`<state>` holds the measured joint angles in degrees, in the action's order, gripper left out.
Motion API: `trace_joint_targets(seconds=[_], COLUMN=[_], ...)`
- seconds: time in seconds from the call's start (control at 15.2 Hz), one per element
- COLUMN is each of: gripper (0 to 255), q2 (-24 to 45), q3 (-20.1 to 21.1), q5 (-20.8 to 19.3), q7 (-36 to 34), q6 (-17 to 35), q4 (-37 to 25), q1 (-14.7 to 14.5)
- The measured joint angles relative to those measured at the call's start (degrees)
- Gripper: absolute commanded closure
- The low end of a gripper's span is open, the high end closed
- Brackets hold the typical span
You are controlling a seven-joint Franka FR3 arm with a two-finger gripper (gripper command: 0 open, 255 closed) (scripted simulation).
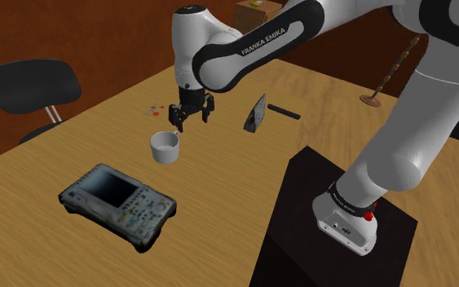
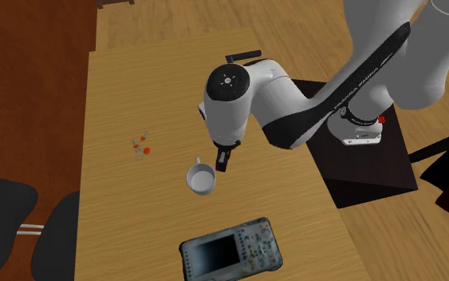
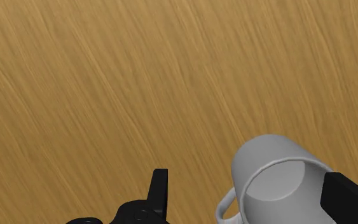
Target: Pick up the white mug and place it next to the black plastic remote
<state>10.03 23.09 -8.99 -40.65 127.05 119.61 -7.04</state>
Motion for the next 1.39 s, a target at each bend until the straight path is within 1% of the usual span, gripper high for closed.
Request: trace_joint_targets(seconds=[0.2,0.46,0.79,0.92,1.39], gripper=[0,0,0,0,0], q2=[5.79,14.89,25.81,28.26,31.82], q3=[-0.12,-1.21,-2.86,-3.37,-4.40], q5=[-3.04,-7.00,-10.33,-10.96,-12.24], q7=[-3.39,-7.01,-9.81,-10.13,-10.97], q6=[1.37,1.49,0.24,0.46,3.33], q4=[-4.15,-12.80,-25.07,-27.34,-27.98], q1=[-1.97,-5.30,-9.86,-10.63,-11.39])
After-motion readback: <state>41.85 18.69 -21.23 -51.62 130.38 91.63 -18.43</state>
